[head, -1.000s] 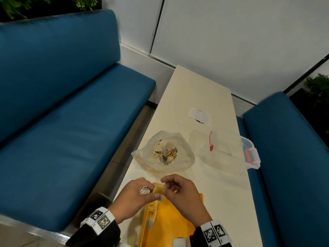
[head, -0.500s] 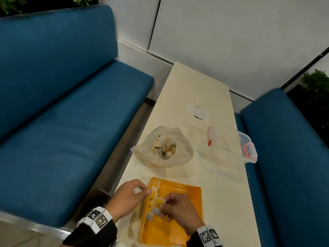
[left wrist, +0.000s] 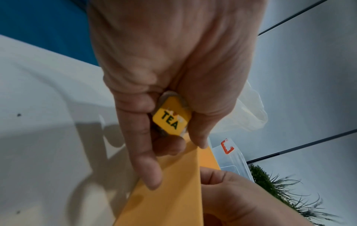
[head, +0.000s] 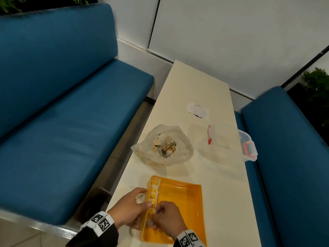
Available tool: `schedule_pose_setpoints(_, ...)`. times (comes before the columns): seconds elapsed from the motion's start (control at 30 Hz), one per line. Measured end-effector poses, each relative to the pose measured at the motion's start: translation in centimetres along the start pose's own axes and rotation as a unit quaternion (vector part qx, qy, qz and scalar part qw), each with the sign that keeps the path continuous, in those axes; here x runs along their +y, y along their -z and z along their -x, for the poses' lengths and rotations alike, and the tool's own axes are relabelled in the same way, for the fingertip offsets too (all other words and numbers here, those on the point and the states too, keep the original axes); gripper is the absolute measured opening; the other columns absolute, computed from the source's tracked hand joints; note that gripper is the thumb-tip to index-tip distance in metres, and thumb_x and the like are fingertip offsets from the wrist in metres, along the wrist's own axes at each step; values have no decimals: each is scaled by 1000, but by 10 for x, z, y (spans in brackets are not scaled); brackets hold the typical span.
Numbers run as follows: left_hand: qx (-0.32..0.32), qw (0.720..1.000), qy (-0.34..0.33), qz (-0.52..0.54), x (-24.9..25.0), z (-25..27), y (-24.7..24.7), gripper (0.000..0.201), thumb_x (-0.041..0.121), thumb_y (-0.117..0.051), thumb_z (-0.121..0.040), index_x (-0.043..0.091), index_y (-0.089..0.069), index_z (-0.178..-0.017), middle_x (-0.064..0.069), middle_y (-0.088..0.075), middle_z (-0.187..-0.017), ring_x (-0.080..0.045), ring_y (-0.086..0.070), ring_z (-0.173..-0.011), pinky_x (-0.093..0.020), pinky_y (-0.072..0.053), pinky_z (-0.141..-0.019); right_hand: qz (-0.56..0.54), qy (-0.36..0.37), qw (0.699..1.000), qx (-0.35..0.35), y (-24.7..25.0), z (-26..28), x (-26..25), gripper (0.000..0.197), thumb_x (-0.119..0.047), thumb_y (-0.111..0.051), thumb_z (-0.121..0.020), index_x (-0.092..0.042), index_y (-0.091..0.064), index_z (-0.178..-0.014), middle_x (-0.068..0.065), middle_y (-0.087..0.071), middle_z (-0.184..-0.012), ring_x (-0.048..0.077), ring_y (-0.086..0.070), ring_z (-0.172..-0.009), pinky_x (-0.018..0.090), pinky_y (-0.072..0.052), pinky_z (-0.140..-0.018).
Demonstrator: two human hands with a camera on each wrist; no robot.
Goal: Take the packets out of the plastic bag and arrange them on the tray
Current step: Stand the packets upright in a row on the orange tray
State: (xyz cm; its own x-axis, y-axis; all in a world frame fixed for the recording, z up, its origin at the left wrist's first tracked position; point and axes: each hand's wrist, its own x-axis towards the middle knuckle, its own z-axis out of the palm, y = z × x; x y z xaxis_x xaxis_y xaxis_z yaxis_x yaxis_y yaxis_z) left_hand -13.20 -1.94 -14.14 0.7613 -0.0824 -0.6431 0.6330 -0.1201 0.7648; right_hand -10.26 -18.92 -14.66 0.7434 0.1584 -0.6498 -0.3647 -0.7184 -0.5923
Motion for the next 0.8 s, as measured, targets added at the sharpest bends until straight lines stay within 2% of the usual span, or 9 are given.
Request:
schedule_pose_setpoints(0.2,2,1000,8,5,2,1,-1,40,33,-67,-97,40,-48,-131,-6,-64,-91,-18,-70,-68,-42,-65,-66,39,22,998,52,-8,-5,1,12,-11,-65,-76,-18,-56,-71,4,-66,-56,13,-61,-44,22,-47,-44)
schedule_pose_setpoints(0.3,-1,1000,13,2,1,2,0,41,35,-67,-96,39,-48,-132,-9,-67,-98,-19,-71,-70,-39,-64,-64,33,22,997,73,-9,-7,1,13,-11,-65,-74,-19,-55,-68,3,-64,-56,14,-63,-45,25,-49,-46)
schedule_pose_setpoints(0.43,5,1000,6,-5,3,4,0,40,36,-67,-96,39,-48,-132,-3,-66,-103,-16,-71,-69,-40,-65,-64,41,28,996,79,-10,-8,1,13,-13,-66,-76,-18,-55,-70,7,-68,-60,15,-64,-46,26,-50,-46)
schedule_pose_setpoints(0.53,17,1000,-5,-14,1,4,1,44,39,-70,-93,39,-49,-132,2,-65,-107,-15,-70,-78,-36,-64,-69,35,23,995,88,-11,-10,2,16,-11,-67,-77,-18,-54,-70,14,-71,-68,15,-63,-44,27,-50,-44)
schedule_pose_setpoints(0.6,29,1000,-2,-9,4,5,5,44,47,-73,-89,39,-55,-128,2,-65,-108,-15,-67,-86,-30,-60,-69,27,13,996,83,-10,-8,2,18,-9,-68,-75,-17,-53,-71,16,-71,-70,21,-67,-47,30,-51,-45)
schedule_pose_setpoints(0.67,26,996,13,81,12,8,7,41,53,-75,-84,32,-65,-117,-4,-68,-96,-17,-64,-77,-30,-57,-67,22,6,997,80,-5,-5,-1,18,-11,-70,-70,-17,-53,-73,12,-71,-70,24,-70,-54,34,-56,-49)
schedule_pose_setpoints(0.7,13,988,22,150,16,9,9,44,55,-73,-83,24,-68,-115,-7,-67,-90,-18,-62,-73,-32,-56,-67,29,11,995,90,-1,-3,-4,18,-15,-72,-69,-18,-55,-74,8,-70,-70,22,-70,-58,35,-58,-55)
schedule_pose_setpoints(0.8,-40,939,43,338,27,10,15,50,50,-64,-93,6,-67,-116,-13,-61,-83,-24,-61,-69,-38,-56,-67,60,88,984,140,14,6,-19,17,-21,-75,-78,-25,-58,-80,-5,-65,-77,4,-60,-70,13,-47,-62)
